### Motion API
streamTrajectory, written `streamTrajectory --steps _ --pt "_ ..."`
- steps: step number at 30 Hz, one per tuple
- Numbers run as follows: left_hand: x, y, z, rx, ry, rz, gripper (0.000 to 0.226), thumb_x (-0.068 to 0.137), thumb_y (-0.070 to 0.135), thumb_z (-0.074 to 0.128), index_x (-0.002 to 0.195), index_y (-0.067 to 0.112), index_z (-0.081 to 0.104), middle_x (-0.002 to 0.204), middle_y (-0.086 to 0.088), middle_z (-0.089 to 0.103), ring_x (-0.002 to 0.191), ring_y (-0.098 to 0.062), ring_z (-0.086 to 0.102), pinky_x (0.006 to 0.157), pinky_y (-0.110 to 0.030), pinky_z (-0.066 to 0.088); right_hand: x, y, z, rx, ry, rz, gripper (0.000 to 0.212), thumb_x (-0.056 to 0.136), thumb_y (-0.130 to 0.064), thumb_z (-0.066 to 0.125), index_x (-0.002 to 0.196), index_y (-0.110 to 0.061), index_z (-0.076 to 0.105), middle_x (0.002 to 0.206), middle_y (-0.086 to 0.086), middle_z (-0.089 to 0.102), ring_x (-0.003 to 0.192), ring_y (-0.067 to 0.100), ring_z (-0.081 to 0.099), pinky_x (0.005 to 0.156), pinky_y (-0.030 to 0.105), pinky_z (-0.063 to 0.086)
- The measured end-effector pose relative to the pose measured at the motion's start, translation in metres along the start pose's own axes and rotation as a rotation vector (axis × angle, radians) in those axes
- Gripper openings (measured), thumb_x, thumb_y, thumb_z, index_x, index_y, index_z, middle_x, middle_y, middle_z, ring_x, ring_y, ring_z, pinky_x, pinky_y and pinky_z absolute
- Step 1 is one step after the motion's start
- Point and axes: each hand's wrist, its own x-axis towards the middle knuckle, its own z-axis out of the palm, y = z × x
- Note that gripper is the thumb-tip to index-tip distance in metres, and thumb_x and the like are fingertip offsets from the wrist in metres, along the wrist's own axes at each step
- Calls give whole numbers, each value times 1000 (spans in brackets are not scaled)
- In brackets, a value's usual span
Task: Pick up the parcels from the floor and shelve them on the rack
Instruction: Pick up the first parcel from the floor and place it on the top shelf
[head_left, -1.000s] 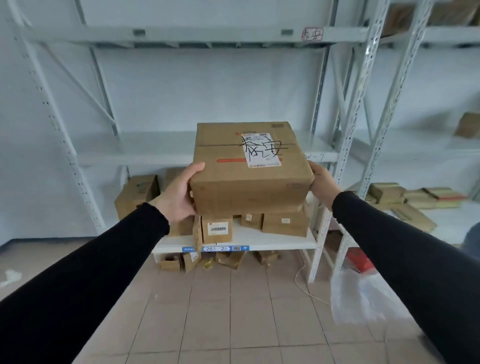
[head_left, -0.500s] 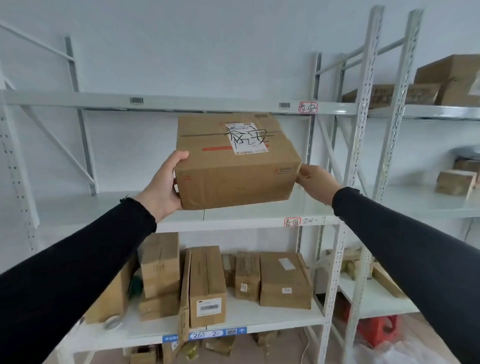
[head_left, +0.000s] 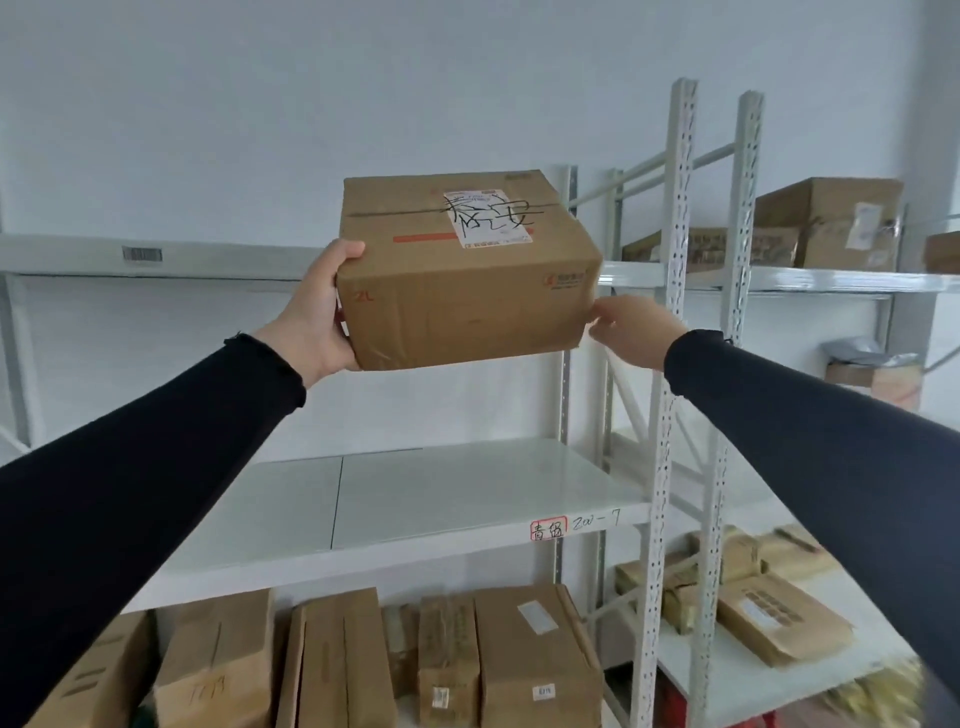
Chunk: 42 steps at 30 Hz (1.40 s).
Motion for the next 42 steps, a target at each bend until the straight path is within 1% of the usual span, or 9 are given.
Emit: streamTrajectory --steps 15,20,24,28,31,34,36,39,42 --pt "166 60 76 88 -23 93 53 60 55 78 106 33 65 150 4 59 121 -26 66 83 -62 54 150 64 -3 -49 145 -16 32 98 -20 43 124 -18 61 128 7 63 114 27 58 93 35 46" --pt "219 69 80 137 -14 83 39 69 56 73 97 31 63 124 6 66 118 -24 66 79 -54 54 193 73 14 -57 182 2 34 97 -20 43 124 -19 62 128 7 64 111 27 60 93 38 50" --pt "252 70 89 190 -14 62 33 77 57 69 94 29 60 121 3 62 106 -29 64 77 -52 50 220 83 27 -20 196 20 36 96 -18 42 126 -20 61 128 6 64 111 26 60 86 32 46" --pt "277 68 100 257 17 50 40 77 58 68 101 28 58 125 -1 63 104 -32 62 73 -51 47 245 90 38 -5 239 15 42 96 -12 33 129 -18 58 125 11 65 90 24 56 71 27 41" --pt "289 66 108 271 63 88 36 81 55 65 97 25 56 109 0 64 94 -29 63 84 -48 49 261 95 46 -10 261 7 39 97 -9 31 124 -10 59 120 14 66 96 30 59 78 31 40" --pt "303 69 108 239 90 171 27 81 47 59 88 21 57 123 4 61 98 -27 58 114 -52 35 271 98 48 55 284 -2 35 98 -9 30 116 -5 61 115 16 66 99 33 61 81 37 46" --pt "308 66 108 214 110 213 38 82 51 61 109 24 63 140 1 57 114 -24 58 116 -51 35 276 99 46 152 257 -15 36 98 -6 33 119 -3 61 116 18 66 103 35 61 90 41 50" --pt "312 57 105 310 53 270 53 81 62 73 122 28 64 133 2 61 118 -18 62 106 -45 49 289 100 46 259 172 -35 31 97 -3 38 116 -2 63 110 19 64 106 37 61 90 40 47" --pt "329 48 95 485 92 276 113 54 61 94 150 27 44 151 2 54 142 -22 49 117 -52 39 292 102 48 383 173 -28 36 96 -4 37 118 -8 65 99 6 63 93 25 59 78 30 46"
